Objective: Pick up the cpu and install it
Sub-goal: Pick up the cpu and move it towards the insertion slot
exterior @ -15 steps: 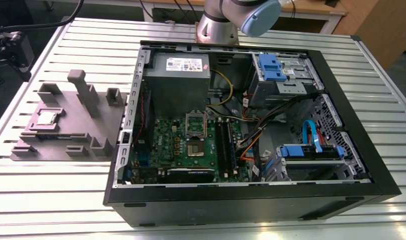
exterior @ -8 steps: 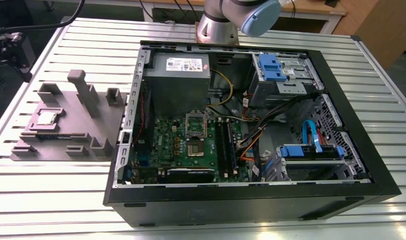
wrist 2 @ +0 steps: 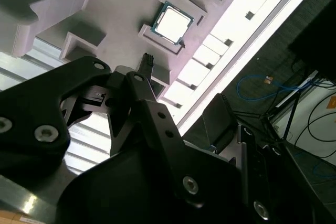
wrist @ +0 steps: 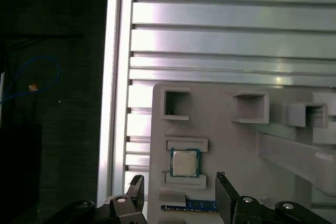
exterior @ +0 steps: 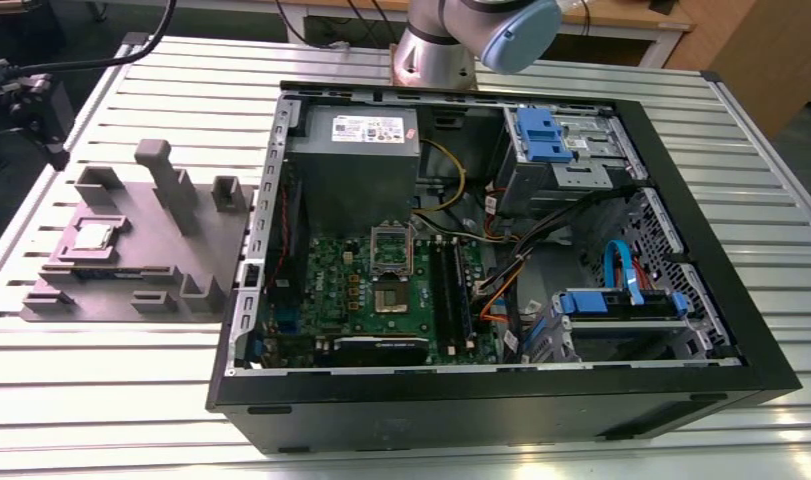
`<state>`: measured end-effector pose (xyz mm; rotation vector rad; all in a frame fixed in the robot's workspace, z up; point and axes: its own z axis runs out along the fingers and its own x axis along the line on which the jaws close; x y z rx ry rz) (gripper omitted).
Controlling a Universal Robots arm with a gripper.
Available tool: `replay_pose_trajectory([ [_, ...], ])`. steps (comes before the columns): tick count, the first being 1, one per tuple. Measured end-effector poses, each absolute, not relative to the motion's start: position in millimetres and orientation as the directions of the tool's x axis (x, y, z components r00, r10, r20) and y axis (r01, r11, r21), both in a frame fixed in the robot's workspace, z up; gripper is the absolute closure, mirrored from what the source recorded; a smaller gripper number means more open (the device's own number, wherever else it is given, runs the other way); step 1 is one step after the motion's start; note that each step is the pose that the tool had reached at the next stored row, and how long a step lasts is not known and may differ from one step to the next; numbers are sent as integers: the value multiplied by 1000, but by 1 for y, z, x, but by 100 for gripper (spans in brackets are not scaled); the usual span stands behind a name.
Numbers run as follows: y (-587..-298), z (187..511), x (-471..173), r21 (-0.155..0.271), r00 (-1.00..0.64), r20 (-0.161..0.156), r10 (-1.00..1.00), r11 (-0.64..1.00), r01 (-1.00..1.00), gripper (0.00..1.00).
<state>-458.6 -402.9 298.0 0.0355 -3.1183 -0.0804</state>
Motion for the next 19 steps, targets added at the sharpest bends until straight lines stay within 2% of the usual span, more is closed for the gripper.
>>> replay_pose_trajectory([
  [19, -408, 275, -458, 52, -999, 22, -27, 998, -26, 35],
])
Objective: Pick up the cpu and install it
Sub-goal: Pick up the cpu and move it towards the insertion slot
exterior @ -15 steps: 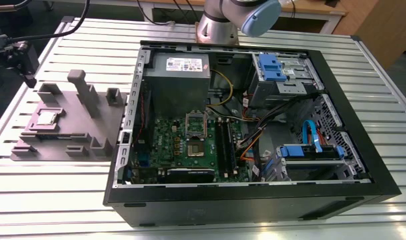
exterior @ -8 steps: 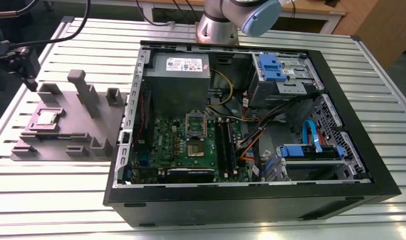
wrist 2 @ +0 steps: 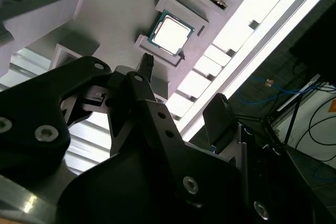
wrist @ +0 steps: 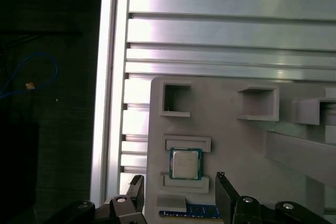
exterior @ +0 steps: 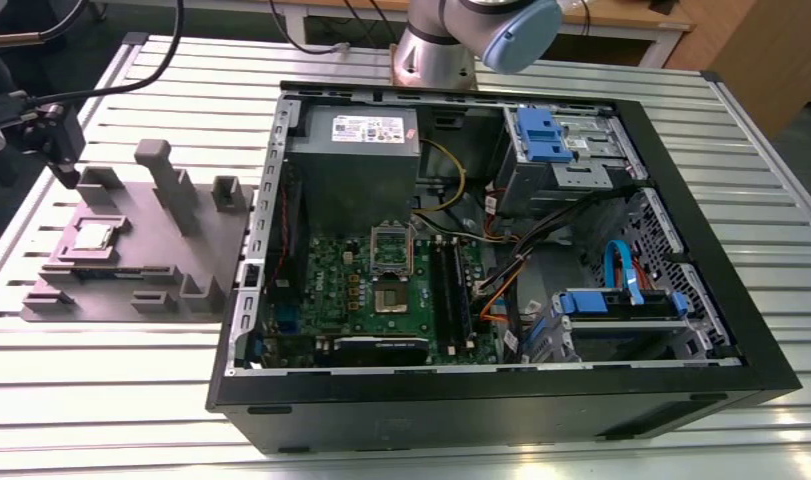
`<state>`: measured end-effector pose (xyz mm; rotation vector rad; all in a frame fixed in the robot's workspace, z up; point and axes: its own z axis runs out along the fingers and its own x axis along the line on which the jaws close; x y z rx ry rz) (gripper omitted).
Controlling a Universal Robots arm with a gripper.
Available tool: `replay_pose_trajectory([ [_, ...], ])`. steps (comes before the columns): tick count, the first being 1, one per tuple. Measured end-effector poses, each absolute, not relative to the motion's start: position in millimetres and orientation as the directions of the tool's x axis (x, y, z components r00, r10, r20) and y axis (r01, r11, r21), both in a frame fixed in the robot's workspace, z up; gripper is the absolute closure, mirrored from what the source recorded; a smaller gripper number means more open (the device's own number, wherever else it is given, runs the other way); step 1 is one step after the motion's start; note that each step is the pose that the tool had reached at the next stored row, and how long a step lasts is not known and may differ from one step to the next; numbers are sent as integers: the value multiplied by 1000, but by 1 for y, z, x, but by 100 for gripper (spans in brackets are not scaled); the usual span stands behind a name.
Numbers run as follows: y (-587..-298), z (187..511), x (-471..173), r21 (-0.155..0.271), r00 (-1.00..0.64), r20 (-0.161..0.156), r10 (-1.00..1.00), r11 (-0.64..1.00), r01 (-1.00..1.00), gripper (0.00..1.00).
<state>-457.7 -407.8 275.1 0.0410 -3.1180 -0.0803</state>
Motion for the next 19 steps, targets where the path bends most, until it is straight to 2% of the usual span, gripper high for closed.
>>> replay_pose_trajectory([
  [19, -408, 267, -457, 52, -999, 22, -27, 998, -26, 35],
])
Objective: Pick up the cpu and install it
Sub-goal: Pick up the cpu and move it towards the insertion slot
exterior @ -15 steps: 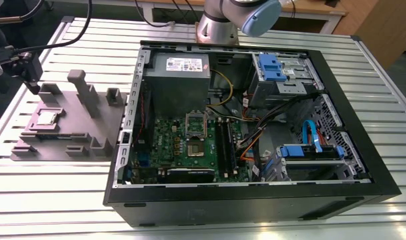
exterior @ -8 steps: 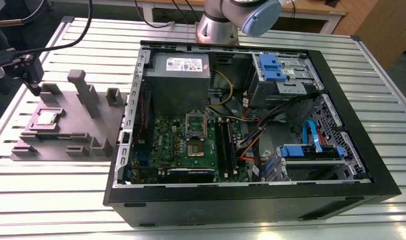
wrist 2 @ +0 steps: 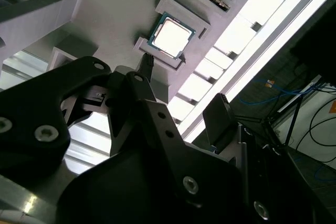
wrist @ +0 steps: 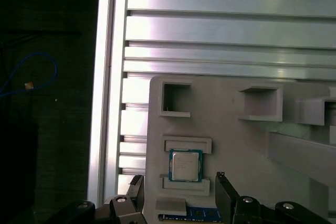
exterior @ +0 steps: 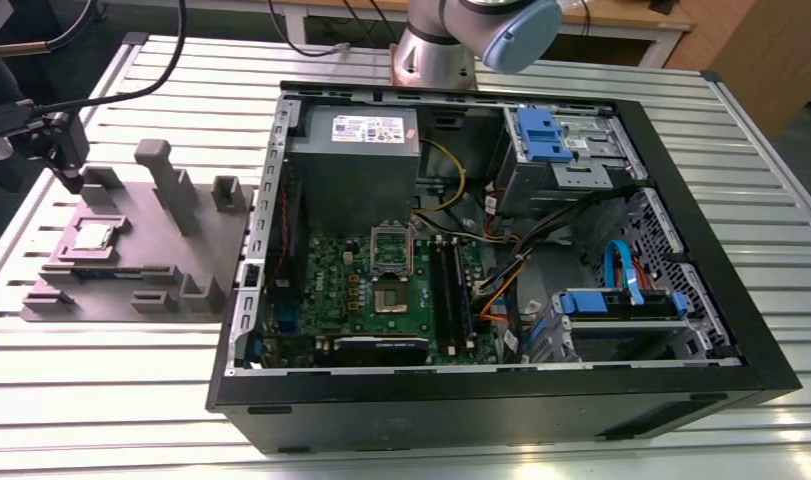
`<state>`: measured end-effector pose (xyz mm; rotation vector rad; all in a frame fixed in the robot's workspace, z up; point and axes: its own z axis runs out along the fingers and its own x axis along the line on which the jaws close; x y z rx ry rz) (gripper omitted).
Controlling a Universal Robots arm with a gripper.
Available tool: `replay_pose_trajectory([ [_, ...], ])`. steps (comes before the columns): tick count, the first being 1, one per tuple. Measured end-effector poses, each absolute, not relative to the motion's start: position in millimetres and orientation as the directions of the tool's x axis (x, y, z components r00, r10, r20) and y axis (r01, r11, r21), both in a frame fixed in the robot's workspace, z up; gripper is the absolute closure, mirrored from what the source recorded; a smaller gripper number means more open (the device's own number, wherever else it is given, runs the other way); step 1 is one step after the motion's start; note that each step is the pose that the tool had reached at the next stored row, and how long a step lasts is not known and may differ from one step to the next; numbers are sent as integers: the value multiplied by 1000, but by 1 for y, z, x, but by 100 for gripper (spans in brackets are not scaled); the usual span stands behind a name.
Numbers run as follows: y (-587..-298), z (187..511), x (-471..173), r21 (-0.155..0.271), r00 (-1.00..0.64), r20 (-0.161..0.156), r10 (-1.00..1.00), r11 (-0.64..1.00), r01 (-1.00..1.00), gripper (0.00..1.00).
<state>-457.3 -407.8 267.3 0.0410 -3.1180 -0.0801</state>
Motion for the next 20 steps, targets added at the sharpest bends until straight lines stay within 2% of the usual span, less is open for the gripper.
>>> replay_pose_trajectory([
  [15, -408, 258, -455, 51, -999, 22, -26, 998, -25, 35],
  [20, -408, 252, -455, 34, -999, 23, -25, 999, -25, 35],
])
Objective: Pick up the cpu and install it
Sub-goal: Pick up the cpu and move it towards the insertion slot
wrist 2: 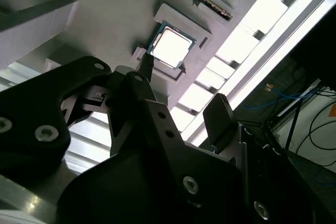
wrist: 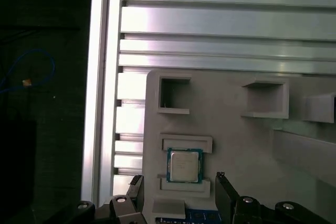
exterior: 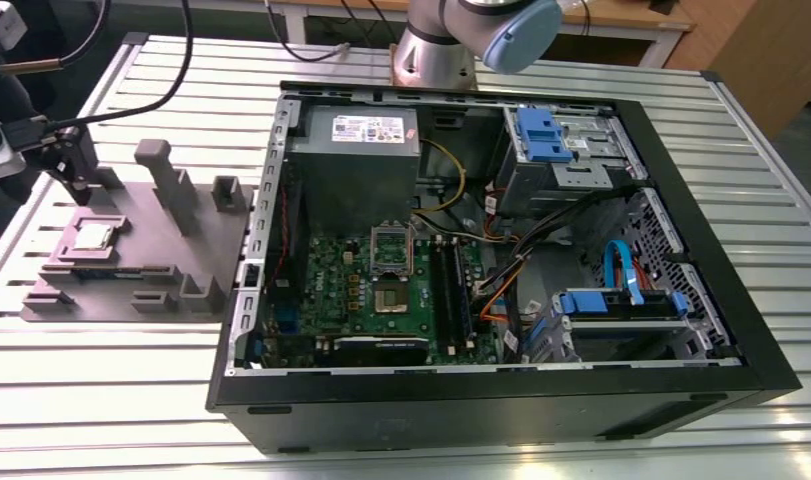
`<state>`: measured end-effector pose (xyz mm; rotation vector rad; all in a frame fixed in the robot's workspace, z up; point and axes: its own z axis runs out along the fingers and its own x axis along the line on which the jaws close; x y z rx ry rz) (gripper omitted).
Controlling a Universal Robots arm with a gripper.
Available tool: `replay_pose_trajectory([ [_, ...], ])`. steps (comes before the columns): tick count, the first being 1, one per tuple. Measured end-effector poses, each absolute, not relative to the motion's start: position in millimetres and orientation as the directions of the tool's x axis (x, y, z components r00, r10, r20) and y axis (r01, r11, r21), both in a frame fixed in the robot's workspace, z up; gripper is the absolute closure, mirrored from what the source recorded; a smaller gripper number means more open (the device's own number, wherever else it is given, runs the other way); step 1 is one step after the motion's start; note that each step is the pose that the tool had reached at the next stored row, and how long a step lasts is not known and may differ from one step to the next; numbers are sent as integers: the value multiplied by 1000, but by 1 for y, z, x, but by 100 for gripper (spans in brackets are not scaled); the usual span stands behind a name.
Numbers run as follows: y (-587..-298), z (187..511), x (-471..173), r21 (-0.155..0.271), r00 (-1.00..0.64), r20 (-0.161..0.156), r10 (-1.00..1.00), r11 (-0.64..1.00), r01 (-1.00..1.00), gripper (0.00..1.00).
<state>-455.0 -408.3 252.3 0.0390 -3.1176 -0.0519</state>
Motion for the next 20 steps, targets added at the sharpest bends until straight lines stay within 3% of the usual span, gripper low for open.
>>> replay_pose_trajectory([
  [4, -408, 250, -455, 11, -999, 24, -23, 1000, -23, 35],
  [20, -408, 250, -455, 6, -999, 24, -23, 1000, -23, 35],
])
